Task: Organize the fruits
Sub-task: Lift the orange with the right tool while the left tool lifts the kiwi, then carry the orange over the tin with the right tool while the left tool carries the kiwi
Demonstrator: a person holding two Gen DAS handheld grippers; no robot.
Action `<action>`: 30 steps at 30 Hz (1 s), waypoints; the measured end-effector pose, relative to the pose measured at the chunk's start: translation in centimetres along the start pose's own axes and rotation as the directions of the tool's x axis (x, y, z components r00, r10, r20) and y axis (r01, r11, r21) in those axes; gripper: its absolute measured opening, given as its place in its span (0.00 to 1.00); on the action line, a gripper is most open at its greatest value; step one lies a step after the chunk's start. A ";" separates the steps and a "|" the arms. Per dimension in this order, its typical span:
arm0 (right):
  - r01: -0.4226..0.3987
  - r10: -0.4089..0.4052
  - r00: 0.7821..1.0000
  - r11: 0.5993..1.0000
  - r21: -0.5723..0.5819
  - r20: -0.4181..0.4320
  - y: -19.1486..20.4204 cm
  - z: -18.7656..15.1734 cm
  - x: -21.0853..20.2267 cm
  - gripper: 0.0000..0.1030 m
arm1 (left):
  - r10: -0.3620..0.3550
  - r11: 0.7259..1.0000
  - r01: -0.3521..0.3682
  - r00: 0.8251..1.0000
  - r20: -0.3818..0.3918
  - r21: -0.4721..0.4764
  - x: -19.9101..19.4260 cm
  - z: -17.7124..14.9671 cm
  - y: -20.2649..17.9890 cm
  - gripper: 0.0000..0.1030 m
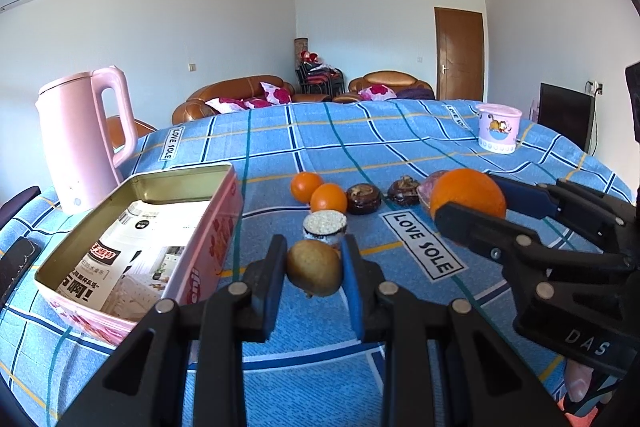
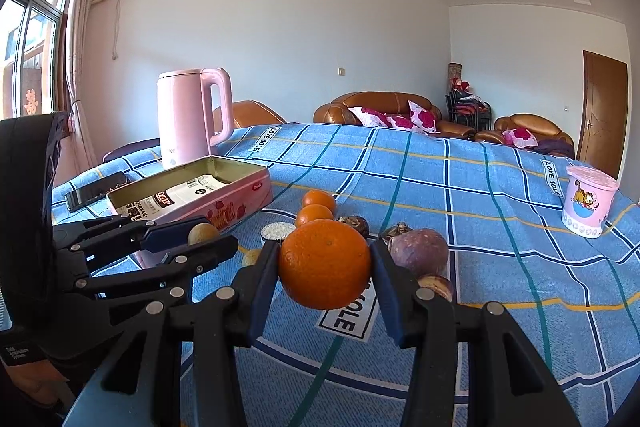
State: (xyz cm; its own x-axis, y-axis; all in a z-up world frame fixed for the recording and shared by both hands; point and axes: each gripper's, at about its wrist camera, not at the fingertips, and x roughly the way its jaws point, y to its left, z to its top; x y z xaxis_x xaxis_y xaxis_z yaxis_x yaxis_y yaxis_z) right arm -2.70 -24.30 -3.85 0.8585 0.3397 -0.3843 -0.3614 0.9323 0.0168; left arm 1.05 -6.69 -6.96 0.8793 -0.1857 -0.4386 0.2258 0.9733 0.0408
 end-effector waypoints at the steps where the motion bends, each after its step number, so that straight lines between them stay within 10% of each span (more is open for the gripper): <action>1: 0.000 0.000 1.000 1.000 -0.001 0.003 0.0 0.0 -0.1 0.47 | 0.000 1.000 0.000 1.000 0.003 0.001 -0.1 0.0 0.0 0.28; 30: -0.020 0.020 1.000 0.999 -0.036 0.015 1.2 2.1 0.2 0.47 | 0.075 0.997 -0.073 0.991 0.112 -0.022 -3.2 2.2 2.9 0.28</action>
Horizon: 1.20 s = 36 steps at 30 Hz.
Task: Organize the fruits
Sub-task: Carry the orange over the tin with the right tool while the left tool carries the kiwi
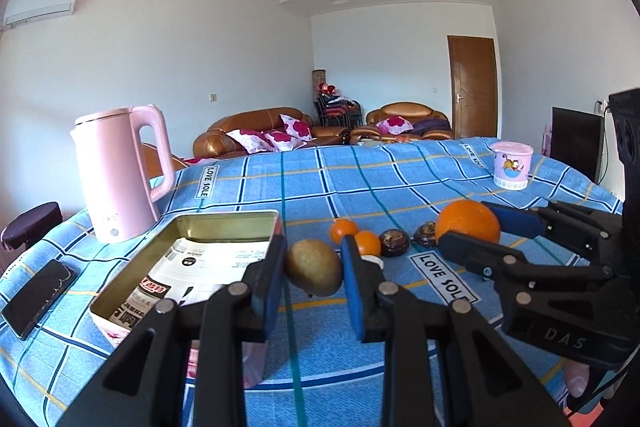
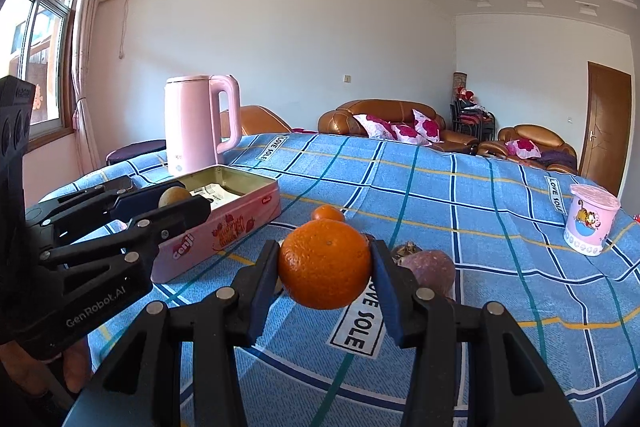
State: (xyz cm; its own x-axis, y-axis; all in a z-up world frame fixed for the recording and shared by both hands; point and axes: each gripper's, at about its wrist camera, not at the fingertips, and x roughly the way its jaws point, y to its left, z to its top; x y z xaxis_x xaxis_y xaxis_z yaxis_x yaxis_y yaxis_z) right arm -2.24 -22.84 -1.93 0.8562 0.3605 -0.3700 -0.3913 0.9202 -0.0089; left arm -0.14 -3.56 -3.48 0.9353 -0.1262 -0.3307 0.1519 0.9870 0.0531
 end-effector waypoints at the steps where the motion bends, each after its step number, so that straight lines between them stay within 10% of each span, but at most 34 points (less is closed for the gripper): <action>1: -0.008 0.008 1.000 1.000 -0.004 -0.002 0.2 0.4 0.1 0.47 | 0.009 1.000 -0.009 1.000 -0.009 -0.006 0.2 0.1 0.5 0.28; 18: -0.156 0.152 0.986 0.987 -0.045 -0.074 5.3 7.1 6.4 0.47 | 0.155 0.986 -0.162 0.979 -0.135 -0.042 3.6 1.7 9.4 0.28; 36: -0.205 0.189 0.966 0.976 -0.074 -0.176 8.7 6.9 13.1 0.47 | 0.193 0.979 -0.203 0.953 -0.235 -0.017 7.4 0.8 12.0 0.28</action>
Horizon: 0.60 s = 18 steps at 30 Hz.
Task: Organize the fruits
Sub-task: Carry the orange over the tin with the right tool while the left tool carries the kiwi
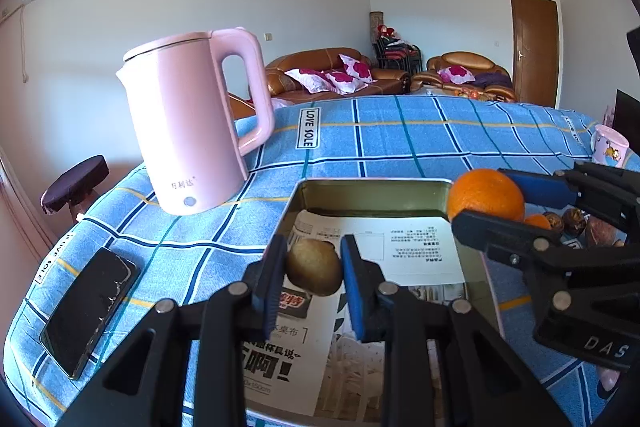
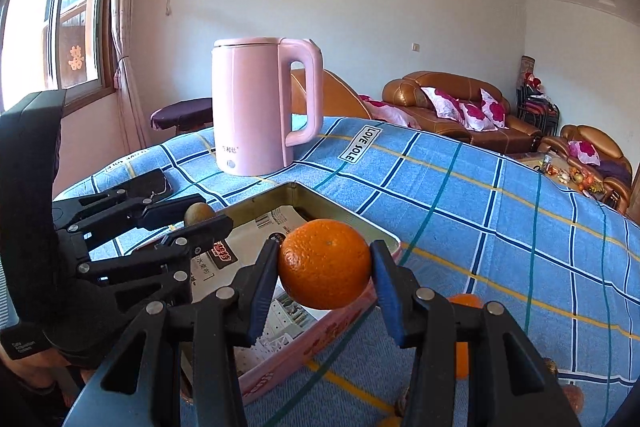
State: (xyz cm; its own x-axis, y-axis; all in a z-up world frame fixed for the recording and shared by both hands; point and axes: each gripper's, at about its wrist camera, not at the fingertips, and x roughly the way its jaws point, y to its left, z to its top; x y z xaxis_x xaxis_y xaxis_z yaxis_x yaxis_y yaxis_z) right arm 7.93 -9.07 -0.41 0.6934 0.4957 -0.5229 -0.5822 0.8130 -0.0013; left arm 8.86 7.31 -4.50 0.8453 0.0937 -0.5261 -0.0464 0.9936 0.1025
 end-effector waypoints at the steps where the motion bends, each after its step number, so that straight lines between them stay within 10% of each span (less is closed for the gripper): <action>1: -0.003 0.003 1.000 1.000 -0.004 -0.007 0.1 -0.1 0.3 0.47 | 0.002 1.000 -0.002 1.000 -0.005 0.002 0.2 -0.1 0.0 0.28; 18: -0.014 0.012 0.998 0.999 -0.044 -0.064 1.3 -0.7 3.0 0.47 | 0.018 1.000 -0.017 0.998 -0.066 0.013 2.0 0.0 0.3 0.28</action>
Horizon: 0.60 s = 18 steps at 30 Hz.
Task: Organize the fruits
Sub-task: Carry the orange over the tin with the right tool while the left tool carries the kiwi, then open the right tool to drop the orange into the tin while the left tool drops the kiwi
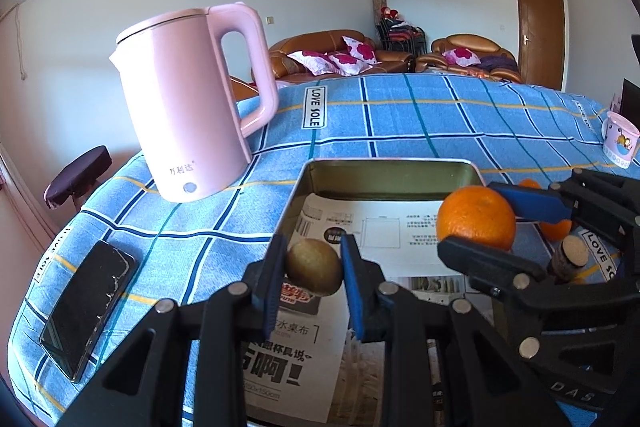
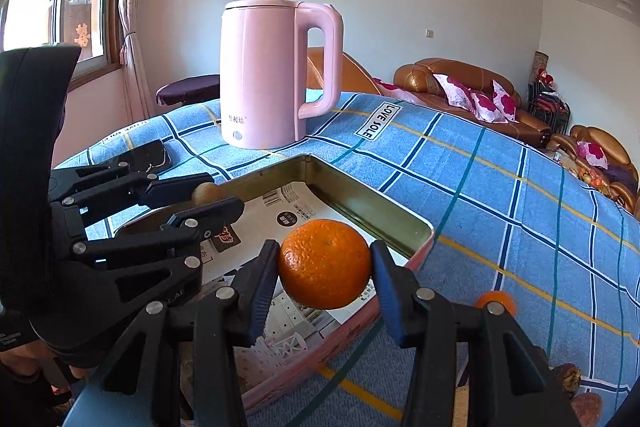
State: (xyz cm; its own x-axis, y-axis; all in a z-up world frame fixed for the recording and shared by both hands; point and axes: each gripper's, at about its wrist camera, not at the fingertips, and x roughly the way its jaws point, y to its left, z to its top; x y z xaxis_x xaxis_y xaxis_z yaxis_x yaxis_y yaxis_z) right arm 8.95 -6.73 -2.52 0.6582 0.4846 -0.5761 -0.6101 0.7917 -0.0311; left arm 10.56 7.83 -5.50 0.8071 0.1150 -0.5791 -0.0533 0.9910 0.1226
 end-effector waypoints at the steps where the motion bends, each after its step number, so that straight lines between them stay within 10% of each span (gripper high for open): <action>1: 0.000 0.000 1.000 1.000 0.000 -0.002 0.0 0.0 0.1 0.47 | 0.000 1.000 0.000 1.000 0.000 0.001 0.0 0.0 0.0 0.28; 14: -0.001 0.001 1.000 1.000 -0.005 -0.024 0.2 -0.3 0.4 0.47 | 0.010 1.000 -0.010 1.000 -0.007 0.001 0.1 -0.1 0.0 0.29; 18: 0.009 -0.009 1.000 1.000 -0.006 -0.024 0.3 -0.3 0.5 0.49 | 0.037 0.999 -0.037 0.999 0.004 -0.025 -0.2 -0.2 0.5 0.47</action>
State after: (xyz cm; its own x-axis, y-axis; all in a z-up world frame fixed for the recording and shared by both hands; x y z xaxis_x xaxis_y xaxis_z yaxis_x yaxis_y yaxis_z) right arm 8.99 -6.39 -3.02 0.6530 0.4685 -0.5950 -0.6069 0.7938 -0.0410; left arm 10.30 8.29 -5.47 0.8066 0.1516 -0.5713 -0.0978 0.9875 0.1238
